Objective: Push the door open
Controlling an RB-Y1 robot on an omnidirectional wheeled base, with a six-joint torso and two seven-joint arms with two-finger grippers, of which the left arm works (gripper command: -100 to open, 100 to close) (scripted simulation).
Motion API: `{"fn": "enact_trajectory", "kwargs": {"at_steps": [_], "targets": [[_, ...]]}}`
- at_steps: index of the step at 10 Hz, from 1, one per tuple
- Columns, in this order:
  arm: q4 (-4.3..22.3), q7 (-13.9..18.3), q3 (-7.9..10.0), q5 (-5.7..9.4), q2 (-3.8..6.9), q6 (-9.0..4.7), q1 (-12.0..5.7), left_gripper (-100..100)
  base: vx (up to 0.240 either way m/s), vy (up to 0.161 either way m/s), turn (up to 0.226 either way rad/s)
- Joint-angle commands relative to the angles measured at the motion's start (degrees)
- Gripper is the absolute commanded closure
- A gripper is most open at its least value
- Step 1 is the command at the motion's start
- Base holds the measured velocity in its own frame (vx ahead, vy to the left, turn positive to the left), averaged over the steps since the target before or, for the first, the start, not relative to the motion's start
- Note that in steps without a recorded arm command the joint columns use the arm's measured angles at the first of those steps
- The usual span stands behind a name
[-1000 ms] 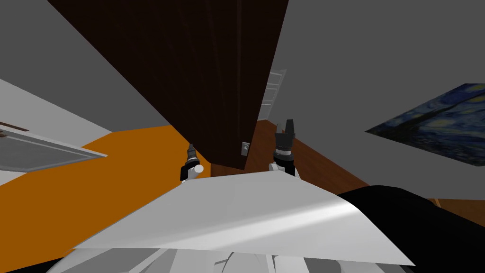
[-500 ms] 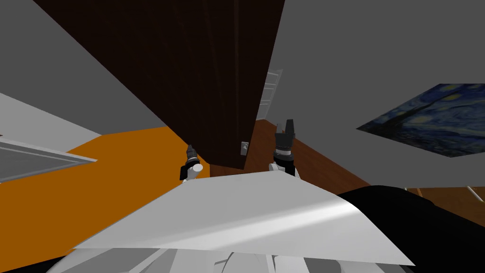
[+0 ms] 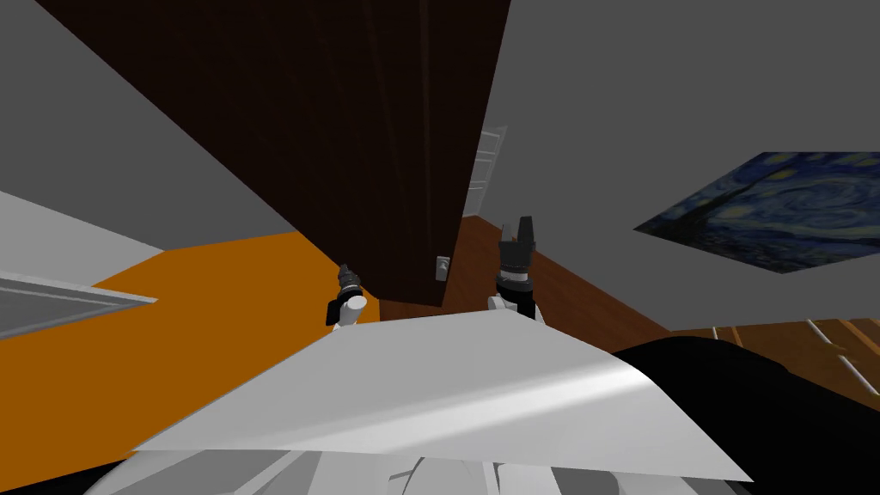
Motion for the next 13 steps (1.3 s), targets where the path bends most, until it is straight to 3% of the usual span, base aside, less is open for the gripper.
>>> {"fn": "enact_trajectory", "kwargs": {"at_steps": [1, 2, 3, 4, 5, 6, 7, 8, 9, 10, 11, 12, 13], "targets": [[0.6, 1.7, 0.44, 2.86, 0.03, 1.07, -0.63, -100, -0.008, 0.017, -0.095], [0.6, 1.7, 0.44, 3.47, 0.03, 1.07, -0.63, -100, -0.007, 0.017, -0.049], [1.0, 3.1, 0.80, 5.71, -0.01, 2.02, -1.12, -100, -0.007, 0.019, -0.082], [1.0, 3.1, 0.80, 6.30, -0.01, 2.02, -1.12, -100, -0.007, 0.016, -0.054], [1.4, 4.5, 1.17, 8.55, -0.05, 2.98, -1.61, -100, -0.009, 0.015, -0.101], [1.4, 4.5, 1.17, 9.11, -0.05, 2.98, -1.61, -100, -0.011, 0.014, -0.048], [1.8, 5.9, 1.52, 11.35, -0.13, 3.91, -2.09, -100, -0.012, 0.013, -0.086], [1.8, 5.9, 1.52, 11.85, -0.13, 3.91, -2.09, -100, -0.009, 0.011, -0.048], [2.2, 7.2, 1.88, 14.12, -0.21, 4.84, -2.56, -100, -0.011, 0.010, -0.078], [2.2, 7.2, 1.88, 14.60, -0.21, 4.84, -2.56, -100, -0.010, 0.011, -0.054], [2.6, 8.6, 2.23, 16.87, -0.29, 5.77, -3.04, -100, -0.013, 0.013, -0.091], [2.6, 8.6, 2.23, 17.34, -0.29, 5.77, -3.04, -100, -0.011, 0.012, -0.053], [3.0, 10.0, 2.59, 19.61, -0.37, 6.70, -3.51, -100, -0.012, 0.010, -0.098]]}}
